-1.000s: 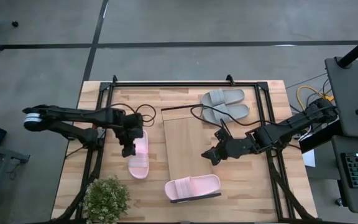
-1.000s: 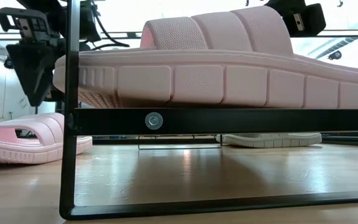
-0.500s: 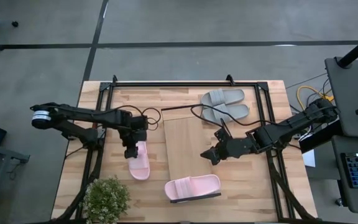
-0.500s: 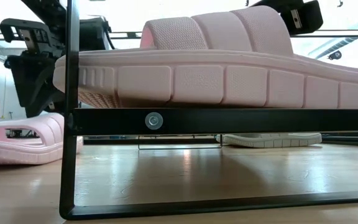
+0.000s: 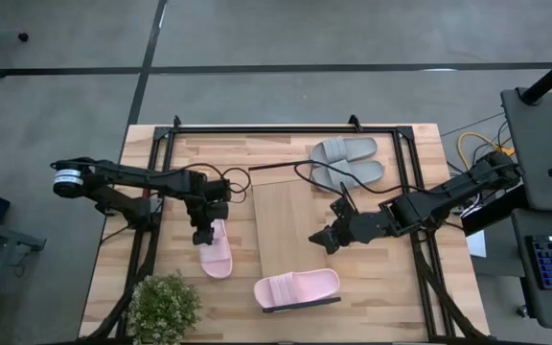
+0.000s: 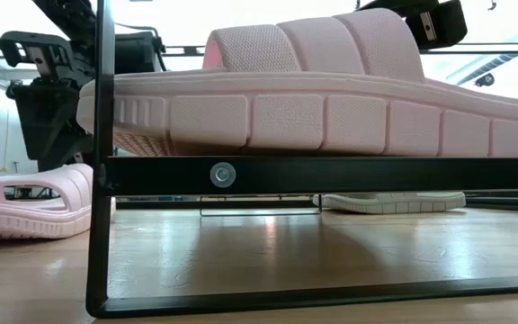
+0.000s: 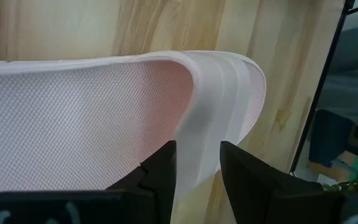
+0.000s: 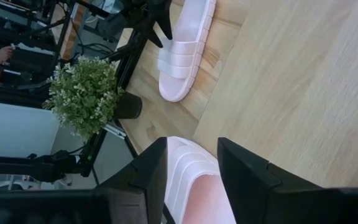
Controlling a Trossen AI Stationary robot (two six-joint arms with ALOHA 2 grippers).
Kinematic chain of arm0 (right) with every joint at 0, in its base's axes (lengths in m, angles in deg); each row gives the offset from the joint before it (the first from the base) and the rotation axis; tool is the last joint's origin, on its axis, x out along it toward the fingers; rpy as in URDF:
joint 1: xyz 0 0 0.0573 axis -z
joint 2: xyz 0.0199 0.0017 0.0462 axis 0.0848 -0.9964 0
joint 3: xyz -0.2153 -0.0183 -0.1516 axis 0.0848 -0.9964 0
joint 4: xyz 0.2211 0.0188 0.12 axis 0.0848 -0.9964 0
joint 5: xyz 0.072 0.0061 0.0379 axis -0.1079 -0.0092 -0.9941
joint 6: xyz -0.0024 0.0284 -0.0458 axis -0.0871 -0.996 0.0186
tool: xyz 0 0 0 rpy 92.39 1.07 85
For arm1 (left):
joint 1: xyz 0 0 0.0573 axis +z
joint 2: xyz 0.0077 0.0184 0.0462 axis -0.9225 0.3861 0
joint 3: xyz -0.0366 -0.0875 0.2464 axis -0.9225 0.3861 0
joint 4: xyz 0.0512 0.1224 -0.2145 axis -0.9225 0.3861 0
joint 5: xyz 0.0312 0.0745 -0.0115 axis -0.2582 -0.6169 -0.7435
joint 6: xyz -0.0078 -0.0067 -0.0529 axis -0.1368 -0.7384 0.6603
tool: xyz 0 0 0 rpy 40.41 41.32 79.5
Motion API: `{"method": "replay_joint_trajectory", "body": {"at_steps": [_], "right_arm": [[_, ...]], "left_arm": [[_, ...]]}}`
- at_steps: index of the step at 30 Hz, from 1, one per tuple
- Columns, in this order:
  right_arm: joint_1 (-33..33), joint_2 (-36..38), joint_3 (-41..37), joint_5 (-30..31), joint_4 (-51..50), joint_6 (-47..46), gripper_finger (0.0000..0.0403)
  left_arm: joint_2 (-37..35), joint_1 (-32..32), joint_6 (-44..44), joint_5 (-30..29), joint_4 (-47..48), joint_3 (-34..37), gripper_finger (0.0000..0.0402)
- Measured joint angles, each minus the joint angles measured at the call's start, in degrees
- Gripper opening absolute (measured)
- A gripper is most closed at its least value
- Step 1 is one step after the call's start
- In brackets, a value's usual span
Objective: Pick and place slides into the shelf
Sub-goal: Put the pink slide on the shelf
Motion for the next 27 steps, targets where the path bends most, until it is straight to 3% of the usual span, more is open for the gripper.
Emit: {"method": "replay_joint_trajectory", "body": {"at_steps": [17,27], "right_arm": [[-0.02,0.0,0.0,-0.46,0.85,-0.45,0.013],[-0.02,0.0,0.0,-0.46,1.81,-0.38,0.0129]], "left_arm": [[0.64,0.07,-3.02,-4.16,-0.51,0.24,0.0108],[2.38,0.04,-2.91,4.36,-1.08,0.26,0.0108]]}}
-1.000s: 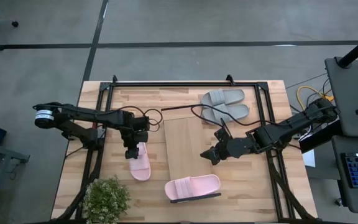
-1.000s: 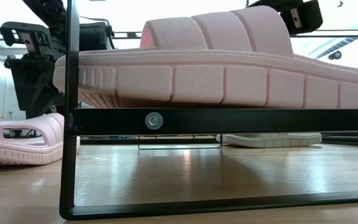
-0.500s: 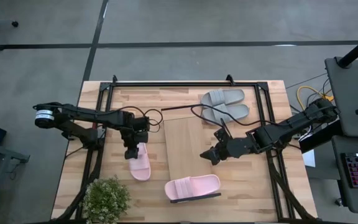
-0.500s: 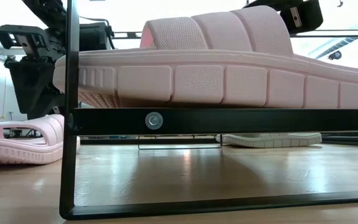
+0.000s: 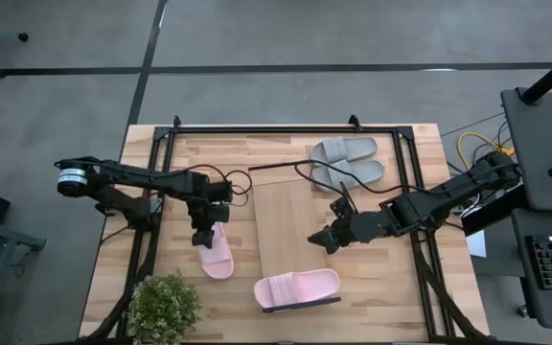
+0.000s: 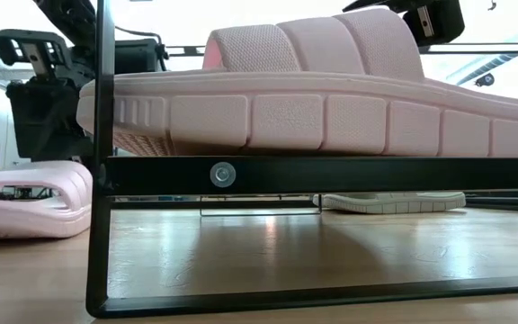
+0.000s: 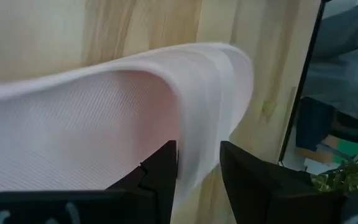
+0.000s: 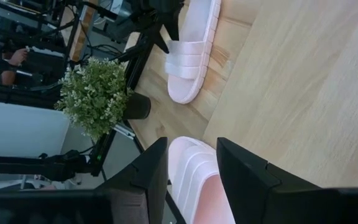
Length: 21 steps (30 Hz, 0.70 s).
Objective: Pick and place slides into the shelf
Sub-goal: Put the pink slide on the shelf
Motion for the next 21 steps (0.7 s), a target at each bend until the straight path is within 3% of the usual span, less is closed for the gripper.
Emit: {"method": "replay_joint_trajectory", "body": {"at_steps": [17,21], "right_arm": [[0.0,0.0,0.0,0.04,0.24,-0.02,0.0128],[0.01,0.0,0.0,0.07,0.24,-0.02,0.013]], "left_arm": [[4.85,-0.02,0.98,4.89,-3.92,0.0,0.0107],[4.73,0.0,1.16,6.26,-5.28,0.0,0.0087]]}}
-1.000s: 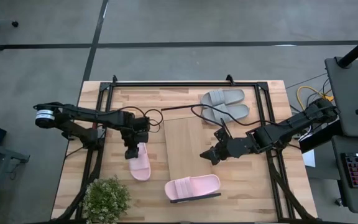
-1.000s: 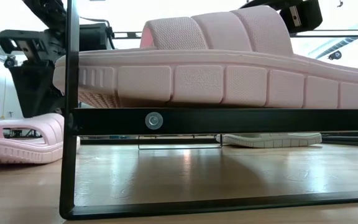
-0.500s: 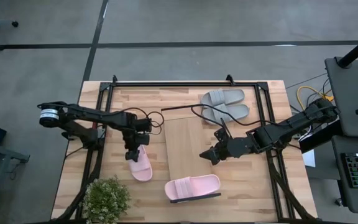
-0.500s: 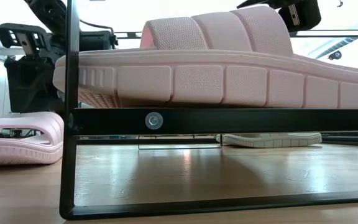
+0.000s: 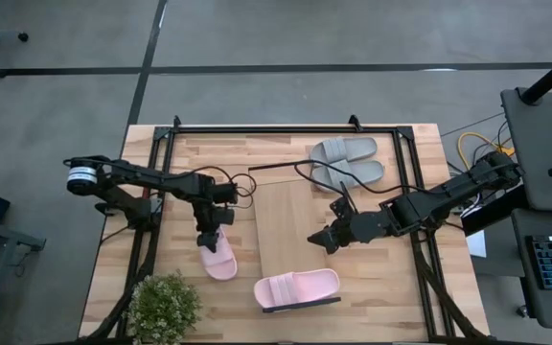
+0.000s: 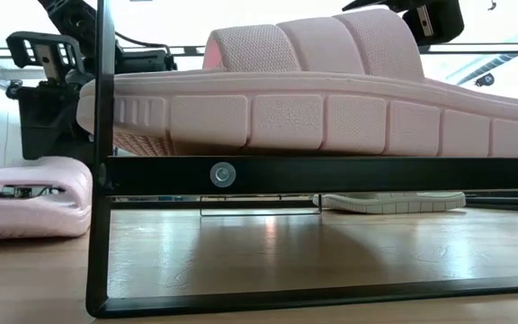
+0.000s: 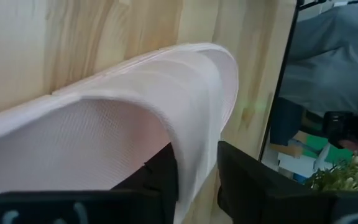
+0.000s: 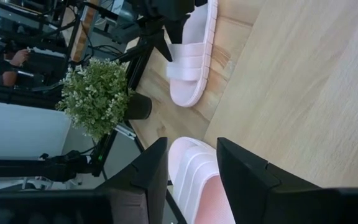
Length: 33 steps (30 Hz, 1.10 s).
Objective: Pick and place slides into the shelf
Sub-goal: Put the pink slide on the shelf
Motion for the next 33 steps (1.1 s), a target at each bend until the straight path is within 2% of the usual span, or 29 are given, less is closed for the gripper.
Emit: {"method": "replay_joint_trajectory", "body": {"at_steps": [6,23,33], "right_arm": [[-0.01,0.0,0.0,0.02,0.08,0.02,0.0125],[-0.01,0.0,0.0,0.0,0.07,0.0,0.0121],[0.66,-0.02,0.0,0.01,-0.42,0.04,0.0124]], "left_arm": [[-0.36,0.0,-0.98,1.92,-0.47,0.0,0.0009],[-0.6,-0.03,0.44,1.93,-0.34,0.0,0.0001],[-8.47,-0.02,3.7,-1.41,-0.23,0.0,0.0001]]}}
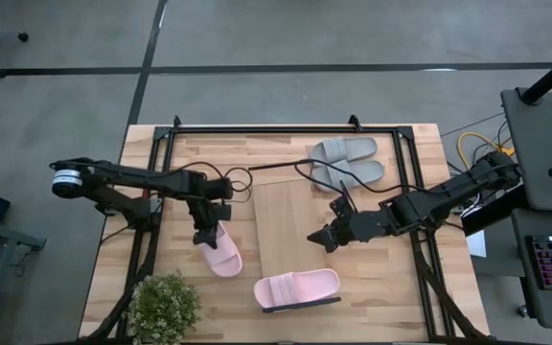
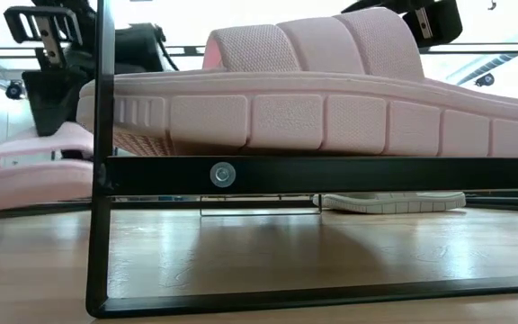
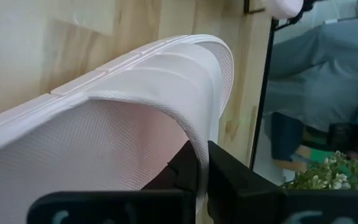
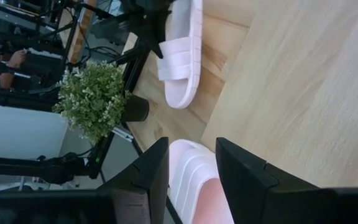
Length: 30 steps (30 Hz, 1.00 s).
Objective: Pick and place slides into the shelf
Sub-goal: Put the pink slide on the shelf
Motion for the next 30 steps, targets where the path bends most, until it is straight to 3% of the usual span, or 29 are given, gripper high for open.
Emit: {"method": "replay_joint_trajectory", "body": {"at_steps": [8,17,30], "right_arm": [[2.06,0.0,0.0,-1.32,0.05,0.54,0.0128],[5.57,0.14,0.02,-6.53,0.48,2.47,0.0135],[10.78,0.7,0.02,-11.11,3.51,4.54,0.0137]], "left_arm": [[-8.36,0.04,4.1,-1.28,0.63,-0.24,0.0],[-13.86,-0.11,1.36,0.53,6.76,-6.04,0.0],[-4.33,-1.7,-18.13,-4.58,34.9,-26.45,0.0]]}}
